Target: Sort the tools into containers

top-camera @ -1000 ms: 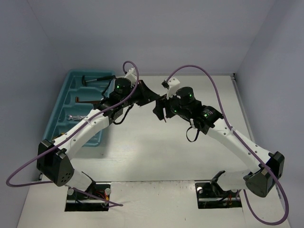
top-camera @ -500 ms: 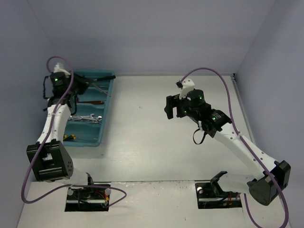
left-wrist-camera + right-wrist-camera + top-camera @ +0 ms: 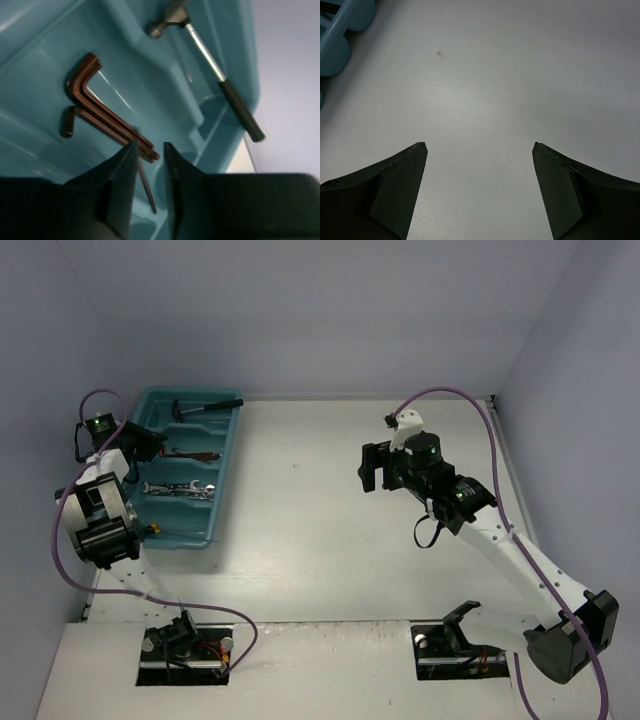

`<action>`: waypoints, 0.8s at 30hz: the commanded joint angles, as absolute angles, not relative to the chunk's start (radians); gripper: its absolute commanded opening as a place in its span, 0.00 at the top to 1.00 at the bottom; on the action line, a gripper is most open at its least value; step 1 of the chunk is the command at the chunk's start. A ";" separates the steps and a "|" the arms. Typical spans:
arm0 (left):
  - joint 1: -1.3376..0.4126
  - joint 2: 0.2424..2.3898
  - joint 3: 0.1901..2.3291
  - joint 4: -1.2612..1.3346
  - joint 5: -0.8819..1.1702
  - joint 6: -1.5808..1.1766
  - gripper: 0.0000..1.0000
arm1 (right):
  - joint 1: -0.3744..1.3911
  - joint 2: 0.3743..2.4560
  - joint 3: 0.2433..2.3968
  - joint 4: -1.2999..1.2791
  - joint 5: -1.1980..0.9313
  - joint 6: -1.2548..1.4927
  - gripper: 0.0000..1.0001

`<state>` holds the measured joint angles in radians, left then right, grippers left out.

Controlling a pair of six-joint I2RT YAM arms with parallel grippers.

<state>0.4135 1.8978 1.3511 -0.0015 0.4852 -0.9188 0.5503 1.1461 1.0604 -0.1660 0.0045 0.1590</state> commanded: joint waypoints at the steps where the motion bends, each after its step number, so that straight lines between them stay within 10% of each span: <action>1: 0.425 1.860 1.445 0.066 0.492 -0.896 0.70 | 0.545 1.124 1.063 -0.141 0.043 0.166 0.16; 24: 0.200 1.119 1.424 -0.616 0.290 -0.368 0.41 | 0.537 0.874 1.109 -0.202 0.340 0.097 0.00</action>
